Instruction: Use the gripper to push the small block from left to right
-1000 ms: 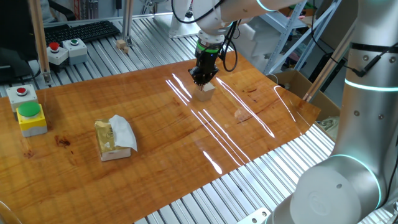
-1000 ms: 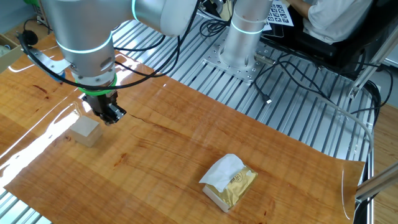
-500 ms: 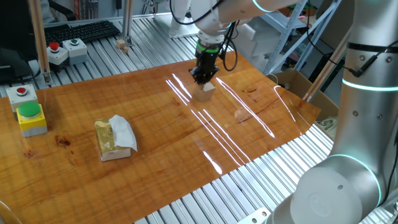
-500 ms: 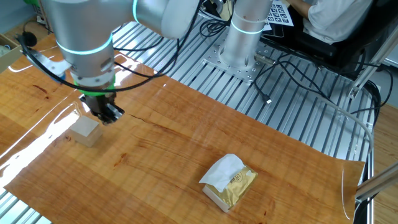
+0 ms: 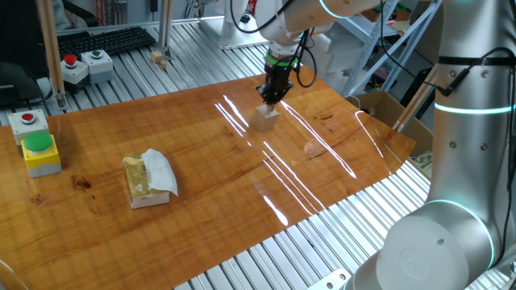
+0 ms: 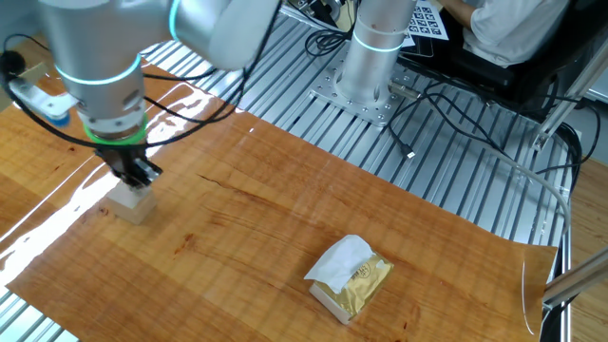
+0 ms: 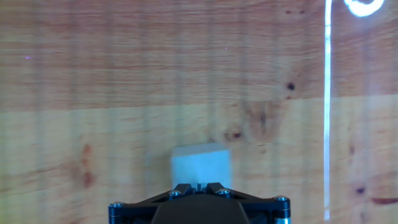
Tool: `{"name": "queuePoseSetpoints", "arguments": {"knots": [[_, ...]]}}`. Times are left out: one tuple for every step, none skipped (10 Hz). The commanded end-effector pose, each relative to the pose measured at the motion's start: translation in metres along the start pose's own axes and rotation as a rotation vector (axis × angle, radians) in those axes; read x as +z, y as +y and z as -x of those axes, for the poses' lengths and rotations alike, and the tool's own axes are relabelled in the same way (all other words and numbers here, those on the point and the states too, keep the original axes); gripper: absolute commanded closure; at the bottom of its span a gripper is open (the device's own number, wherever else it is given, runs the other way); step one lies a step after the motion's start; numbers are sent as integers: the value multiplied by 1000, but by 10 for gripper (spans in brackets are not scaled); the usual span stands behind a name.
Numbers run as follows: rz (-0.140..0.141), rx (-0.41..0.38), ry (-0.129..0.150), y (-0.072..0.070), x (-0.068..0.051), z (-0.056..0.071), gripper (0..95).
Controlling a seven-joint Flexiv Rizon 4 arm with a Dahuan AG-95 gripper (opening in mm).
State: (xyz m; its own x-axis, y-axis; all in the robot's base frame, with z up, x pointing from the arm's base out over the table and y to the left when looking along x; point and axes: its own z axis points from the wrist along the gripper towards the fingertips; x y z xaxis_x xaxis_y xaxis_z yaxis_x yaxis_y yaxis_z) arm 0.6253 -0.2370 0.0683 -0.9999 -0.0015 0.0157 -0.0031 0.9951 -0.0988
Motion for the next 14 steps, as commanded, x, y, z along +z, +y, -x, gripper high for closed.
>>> {"name": "queuePoseSetpoints", "arguments": {"knots": [[4, -6, 4, -9, 4, 4, 950], [4, -16, 4, -15, 6, 6, 950], [5, -20, 4, -19, 6, 7, 950], [4, -27, 6, -25, 4, 9, 950], [5, -32, 7, -29, 2, 10, 950], [6, -37, 9, -31, 2, 10, 950], [5, -46, 6, -34, 3, 11, 950], [10, -51, 8, -38, 5, 11, 950], [10, -51, 8, -39, 5, 11, 950], [13, -54, 11, -39, 6, 11, 950], [14, -53, 11, -39, 6, 11, 950], [16, -54, 12, -38, 9, 11, 950], [16, -55, 12, -37, 11, 12, 950], [15, -55, 11, -36, 15, 12, 950]]}}
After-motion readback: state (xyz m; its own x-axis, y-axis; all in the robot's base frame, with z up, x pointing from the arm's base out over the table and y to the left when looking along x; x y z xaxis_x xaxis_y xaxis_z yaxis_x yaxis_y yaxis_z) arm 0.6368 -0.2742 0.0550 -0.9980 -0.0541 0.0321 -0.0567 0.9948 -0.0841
